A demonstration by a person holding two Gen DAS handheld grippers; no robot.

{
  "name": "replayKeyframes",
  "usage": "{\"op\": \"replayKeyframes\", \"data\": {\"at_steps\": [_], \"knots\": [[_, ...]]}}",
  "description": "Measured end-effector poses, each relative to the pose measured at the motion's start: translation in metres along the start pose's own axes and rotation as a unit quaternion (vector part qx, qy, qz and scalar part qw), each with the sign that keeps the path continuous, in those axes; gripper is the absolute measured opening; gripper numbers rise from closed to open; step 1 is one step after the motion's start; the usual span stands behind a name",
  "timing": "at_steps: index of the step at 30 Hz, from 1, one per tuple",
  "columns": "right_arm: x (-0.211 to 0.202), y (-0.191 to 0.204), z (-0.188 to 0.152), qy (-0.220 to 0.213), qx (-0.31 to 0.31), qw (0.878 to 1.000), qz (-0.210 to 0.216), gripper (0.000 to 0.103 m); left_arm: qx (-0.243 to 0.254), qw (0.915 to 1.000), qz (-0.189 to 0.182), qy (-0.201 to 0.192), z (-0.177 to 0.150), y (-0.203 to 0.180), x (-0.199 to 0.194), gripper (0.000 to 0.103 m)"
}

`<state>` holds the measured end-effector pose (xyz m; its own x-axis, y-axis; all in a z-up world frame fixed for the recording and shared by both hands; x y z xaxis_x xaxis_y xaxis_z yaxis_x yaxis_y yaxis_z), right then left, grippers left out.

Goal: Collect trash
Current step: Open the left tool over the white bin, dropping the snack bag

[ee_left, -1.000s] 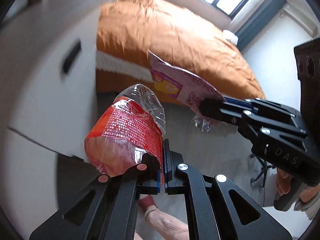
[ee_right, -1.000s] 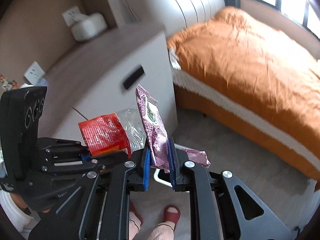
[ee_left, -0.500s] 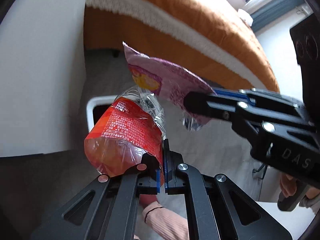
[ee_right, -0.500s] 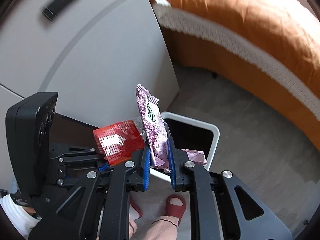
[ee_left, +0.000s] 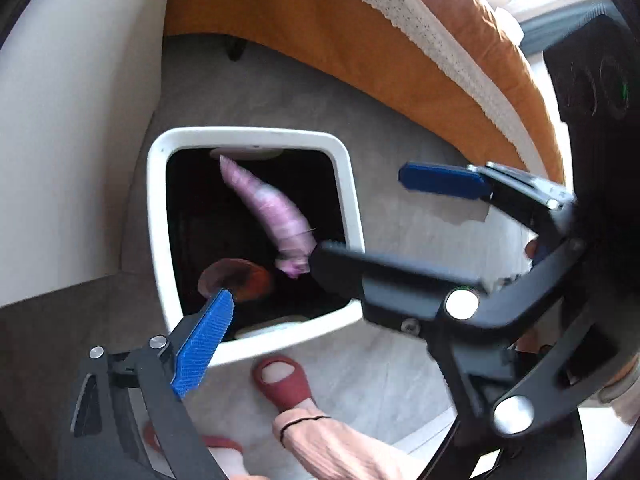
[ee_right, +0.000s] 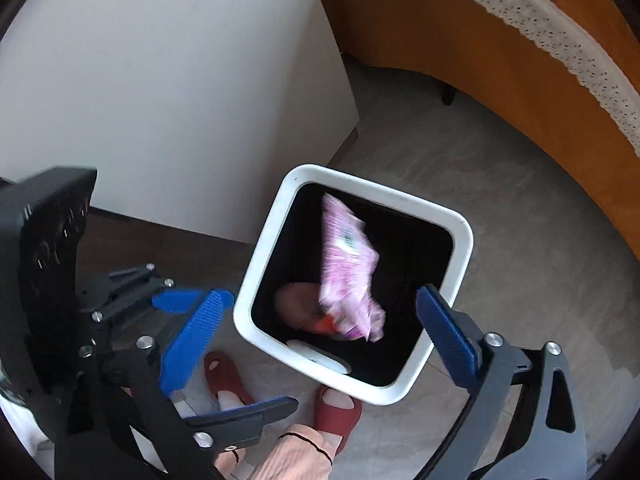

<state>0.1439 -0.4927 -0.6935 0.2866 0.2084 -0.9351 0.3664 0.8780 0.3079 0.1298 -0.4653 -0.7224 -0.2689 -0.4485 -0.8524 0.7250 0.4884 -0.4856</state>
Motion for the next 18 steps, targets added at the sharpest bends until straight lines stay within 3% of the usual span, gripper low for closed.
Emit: {"op": "replayKeyframes", "data": {"at_steps": [1, 9, 13, 18], "knots": [[-0.001, -0.002, 0.0, -0.001, 0.005, 1.0, -0.001, 0.098, 0.0, 1.0, 0.002, -0.003, -0.002, 0.003, -0.003, 0.098], [-0.061, 0.0, 0.009, -0.075, 0.003, 0.997, -0.031, 0.098, -0.024, 0.9988, 0.016, -0.039, 0.004, 0.0, -0.036, 0.098], [-0.116, 0.008, 0.015, -0.119, 0.008, 0.992, -0.031, 0.098, -0.024, 0.9969, 0.038, -0.065, 0.014, -0.018, -0.078, 0.098], [-0.197, 0.026, 0.025, -0.2, 0.008, 0.979, -0.038, 0.098, -0.01, 0.9933, 0.028, -0.112, 0.031, -0.059, -0.149, 0.098]]}}
Point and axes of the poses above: each gripper's, at about its wrist camera, not at the fingertips, and x roughly the way its jaws point, y to its left, z to its top, the point moved 8 cm from there along x, roughly the way its jaws point, and after that the axes turned 10 degrees about x, right-handed, at the moved point
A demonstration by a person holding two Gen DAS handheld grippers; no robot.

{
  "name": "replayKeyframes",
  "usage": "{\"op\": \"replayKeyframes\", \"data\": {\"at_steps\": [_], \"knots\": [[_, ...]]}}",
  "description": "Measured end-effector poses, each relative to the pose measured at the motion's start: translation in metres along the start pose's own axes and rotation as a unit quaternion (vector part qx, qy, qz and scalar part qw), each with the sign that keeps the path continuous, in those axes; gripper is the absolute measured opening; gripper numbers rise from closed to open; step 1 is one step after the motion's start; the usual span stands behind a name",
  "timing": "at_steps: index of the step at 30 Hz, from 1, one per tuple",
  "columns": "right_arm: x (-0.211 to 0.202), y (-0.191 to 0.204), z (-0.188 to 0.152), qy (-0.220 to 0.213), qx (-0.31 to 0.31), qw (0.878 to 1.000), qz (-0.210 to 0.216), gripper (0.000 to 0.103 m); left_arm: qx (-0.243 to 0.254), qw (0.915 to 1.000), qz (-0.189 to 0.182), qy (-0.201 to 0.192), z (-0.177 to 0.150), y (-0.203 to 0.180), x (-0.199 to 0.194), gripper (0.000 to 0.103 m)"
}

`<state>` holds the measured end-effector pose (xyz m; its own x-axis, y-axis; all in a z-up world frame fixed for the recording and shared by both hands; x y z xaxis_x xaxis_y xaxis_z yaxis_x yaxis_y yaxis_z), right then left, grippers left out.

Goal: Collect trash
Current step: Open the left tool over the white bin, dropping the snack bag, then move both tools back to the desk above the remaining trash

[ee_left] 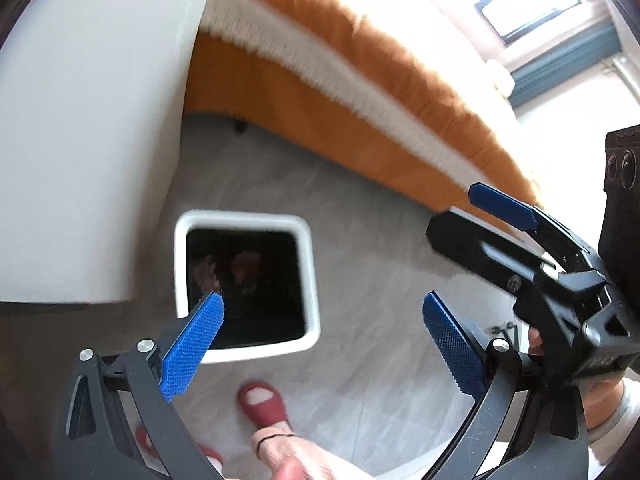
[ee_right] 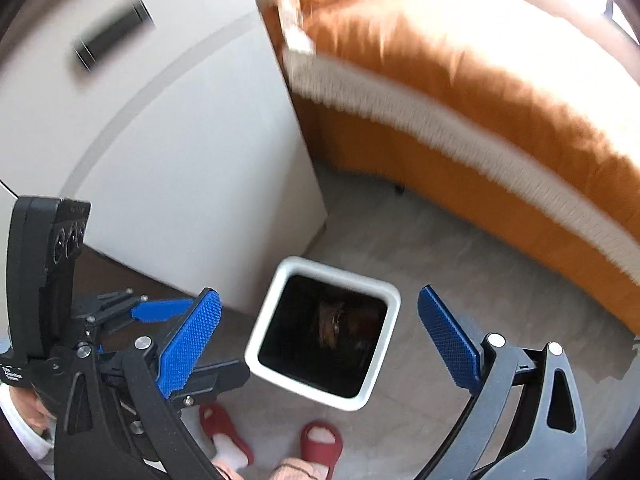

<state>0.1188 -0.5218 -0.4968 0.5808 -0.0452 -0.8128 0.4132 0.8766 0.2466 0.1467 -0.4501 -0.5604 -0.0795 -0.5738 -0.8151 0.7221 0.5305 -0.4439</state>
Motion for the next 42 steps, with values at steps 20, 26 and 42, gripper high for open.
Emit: {"op": "replayKeyframes", "data": {"at_steps": [20, 26, 42], "knots": [[-0.241, 0.111, 0.104, -0.15, -0.014, 0.982, 0.113, 0.098, 0.058, 0.9771, 0.125, -0.162, 0.053, -0.103, -0.281, 0.098], [-0.278, 0.184, 0.108, -0.165, -0.082, 0.969, 0.168, 0.098, 0.03, 0.9606, 0.184, -0.206, 0.042, -0.095, -0.363, 0.098], [-0.289, 0.357, 0.056, -0.084, -0.245, 0.921, 0.29, 0.098, -0.154, 0.8684, 0.383, -0.275, -0.097, -0.004, -0.539, 0.098]]}}
Point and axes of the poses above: each gripper's, at about its wrist camera, not at the fingertips, and x roughly the way its jaws point, y to its left, z to its top, the point moved 8 cm from there along x, roughly the way its jaws point, and after that the axes turned 10 degrees about x, right-handed, at the moved point
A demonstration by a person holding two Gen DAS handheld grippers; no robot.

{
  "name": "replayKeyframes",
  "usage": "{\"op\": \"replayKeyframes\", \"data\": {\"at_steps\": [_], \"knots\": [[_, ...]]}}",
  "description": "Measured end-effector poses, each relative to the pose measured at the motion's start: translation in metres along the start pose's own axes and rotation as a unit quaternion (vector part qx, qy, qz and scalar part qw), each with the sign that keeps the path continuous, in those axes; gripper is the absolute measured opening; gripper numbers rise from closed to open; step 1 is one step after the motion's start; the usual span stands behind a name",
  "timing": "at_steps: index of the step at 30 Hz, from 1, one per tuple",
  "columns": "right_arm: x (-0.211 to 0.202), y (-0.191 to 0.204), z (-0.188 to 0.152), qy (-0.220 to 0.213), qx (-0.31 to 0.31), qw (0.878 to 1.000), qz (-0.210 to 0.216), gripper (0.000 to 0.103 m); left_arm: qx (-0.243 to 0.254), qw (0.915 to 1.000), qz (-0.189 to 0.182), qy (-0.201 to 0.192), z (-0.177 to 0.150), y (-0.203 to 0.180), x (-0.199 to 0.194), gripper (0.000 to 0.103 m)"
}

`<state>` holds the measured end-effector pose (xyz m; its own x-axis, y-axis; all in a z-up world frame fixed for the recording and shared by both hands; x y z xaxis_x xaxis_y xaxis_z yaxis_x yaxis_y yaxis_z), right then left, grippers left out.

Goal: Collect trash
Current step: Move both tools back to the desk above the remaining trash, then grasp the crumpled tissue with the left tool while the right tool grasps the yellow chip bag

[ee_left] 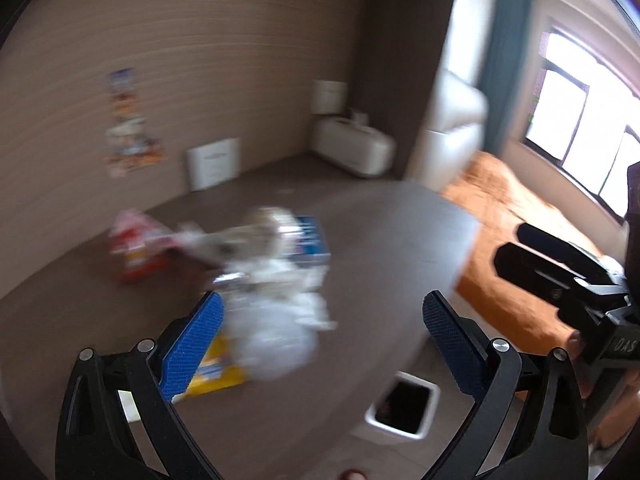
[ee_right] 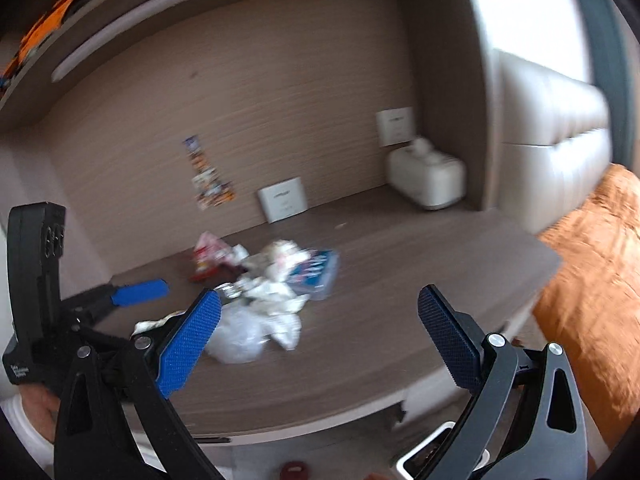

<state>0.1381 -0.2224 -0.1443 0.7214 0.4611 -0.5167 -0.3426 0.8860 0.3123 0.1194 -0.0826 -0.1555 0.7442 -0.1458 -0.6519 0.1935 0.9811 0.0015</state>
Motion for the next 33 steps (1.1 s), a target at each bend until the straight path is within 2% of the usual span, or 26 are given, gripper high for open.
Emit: {"op": "replayKeyframes", "data": {"at_steps": [6, 13, 15, 16, 18, 25, 27, 29, 31, 32, 33], "knots": [[0.035, 0.055, -0.02, 0.048, -0.047, 0.996, 0.051, 0.098, -0.05, 0.9957, 0.069, 0.035, -0.039, 0.074, -0.005, 0.098], [0.068, 0.111, -0.052, 0.094, -0.118, 0.985, 0.085, 0.096, -0.08, 0.9932, 0.063, 0.058, -0.079, 0.12, -0.004, 0.097], [0.076, 0.125, -0.064, 0.111, -0.138, 0.98, 0.091, 0.09, -0.088, 0.9928, 0.05, 0.065, -0.087, 0.127, 0.001, 0.091], [0.082, 0.131, -0.072, 0.122, -0.147, 0.977, 0.093, 0.085, -0.097, 0.9922, 0.034, 0.071, -0.091, 0.131, 0.004, 0.085], [0.087, 0.143, -0.087, 0.132, -0.172, 0.972, 0.094, 0.079, -0.109, 0.991, 0.009, 0.077, -0.096, 0.135, 0.009, 0.083], [0.105, 0.161, -0.115, 0.109, -0.294, 0.949, 0.028, 0.061, -0.07, 0.9913, -0.047, 0.101, -0.107, 0.127, 0.034, 0.078], [0.111, 0.162, -0.12, 0.103, -0.322, 0.941, 0.014, 0.05, -0.058, 0.9908, -0.058, 0.108, -0.109, 0.124, 0.042, 0.07], [0.119, 0.16, -0.123, 0.103, -0.339, 0.935, -0.001, 0.029, -0.046, 0.99, -0.072, 0.113, -0.109, 0.12, 0.049, 0.054], [0.124, 0.159, -0.126, 0.111, -0.341, 0.934, -0.003, 0.014, -0.037, 0.9894, -0.081, 0.114, -0.109, 0.117, 0.054, 0.043], [0.127, 0.158, -0.128, 0.114, -0.34, 0.934, -0.005, 0.011, -0.037, 0.9888, -0.091, 0.112, -0.108, 0.115, 0.055, 0.035], [0.129, 0.159, -0.128, 0.117, -0.338, 0.934, -0.005, 0.01, -0.035, 0.9882, -0.099, 0.111, -0.107, 0.113, 0.056, 0.032]]}}
Point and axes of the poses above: each gripper's, at about its wrist camera, not at the fingertips, and x roughly the way its jaws point, y to its left, z to its top, the point moved 8 cm from there along x, roughly the way its jaws point, and after that the axes turned 10 degrees about x, right-handed, at the moved point
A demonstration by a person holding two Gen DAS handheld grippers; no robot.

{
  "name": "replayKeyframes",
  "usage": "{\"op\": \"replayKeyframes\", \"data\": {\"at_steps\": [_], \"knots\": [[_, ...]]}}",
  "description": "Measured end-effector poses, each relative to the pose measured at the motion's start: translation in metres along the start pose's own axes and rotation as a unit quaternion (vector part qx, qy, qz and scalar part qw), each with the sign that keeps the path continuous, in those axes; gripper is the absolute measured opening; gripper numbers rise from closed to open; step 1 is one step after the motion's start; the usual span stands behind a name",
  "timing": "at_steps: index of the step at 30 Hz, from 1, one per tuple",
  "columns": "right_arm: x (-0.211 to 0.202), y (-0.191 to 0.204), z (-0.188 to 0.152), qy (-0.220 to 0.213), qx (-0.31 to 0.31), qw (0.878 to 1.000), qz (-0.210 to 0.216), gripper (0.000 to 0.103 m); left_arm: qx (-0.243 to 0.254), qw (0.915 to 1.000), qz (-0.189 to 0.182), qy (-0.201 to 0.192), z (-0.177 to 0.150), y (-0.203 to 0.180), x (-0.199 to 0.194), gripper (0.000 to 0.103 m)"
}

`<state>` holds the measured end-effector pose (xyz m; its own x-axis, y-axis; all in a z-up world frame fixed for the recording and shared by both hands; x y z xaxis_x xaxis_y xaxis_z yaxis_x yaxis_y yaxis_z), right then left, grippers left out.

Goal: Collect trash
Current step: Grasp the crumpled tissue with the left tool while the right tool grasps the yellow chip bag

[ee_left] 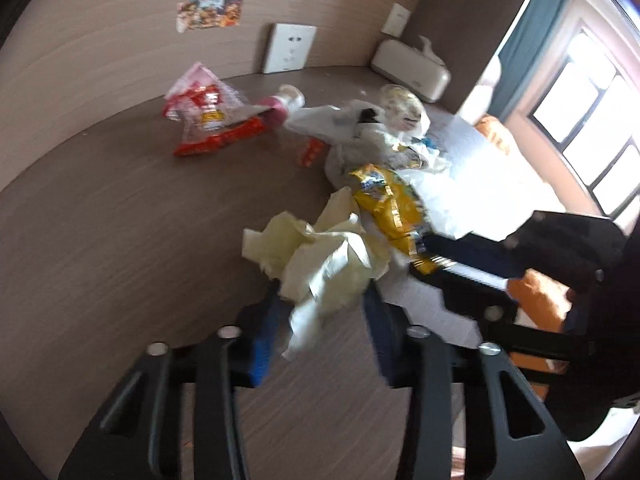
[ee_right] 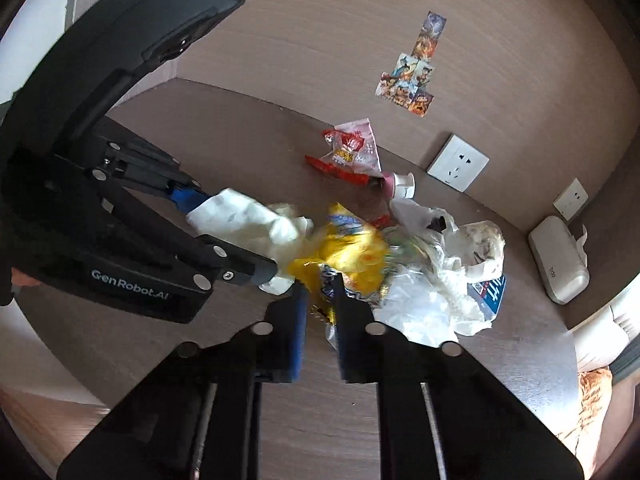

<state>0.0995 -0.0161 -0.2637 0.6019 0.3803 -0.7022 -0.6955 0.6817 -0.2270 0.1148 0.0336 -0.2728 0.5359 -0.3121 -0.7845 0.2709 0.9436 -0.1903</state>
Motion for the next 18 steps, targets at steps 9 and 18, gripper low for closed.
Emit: {"op": "replayKeyframes", "data": {"at_steps": [9, 18], "knots": [[-0.017, -0.012, 0.025, -0.027, 0.067, 0.997, 0.018, 0.002, 0.013, 0.9997, 0.013, -0.015, 0.017, 0.001, -0.019, 0.018], [-0.075, -0.064, 0.068, -0.096, 0.184, 0.977, 0.049, 0.002, 0.034, 0.9964, 0.048, -0.061, 0.048, -0.005, -0.074, 0.018]]}}
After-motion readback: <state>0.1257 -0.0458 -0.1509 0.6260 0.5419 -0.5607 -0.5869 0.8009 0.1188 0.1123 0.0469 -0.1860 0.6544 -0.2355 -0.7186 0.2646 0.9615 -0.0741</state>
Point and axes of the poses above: each gripper's, at about its wrist camera, not at the fingertips, and x roughly the way its jaws point, y to its left, z to its top, the point moved 8 cm from there along x, roughly the way its jaws point, and after that the axes turned 10 degrees about x, right-handed, at the moved point
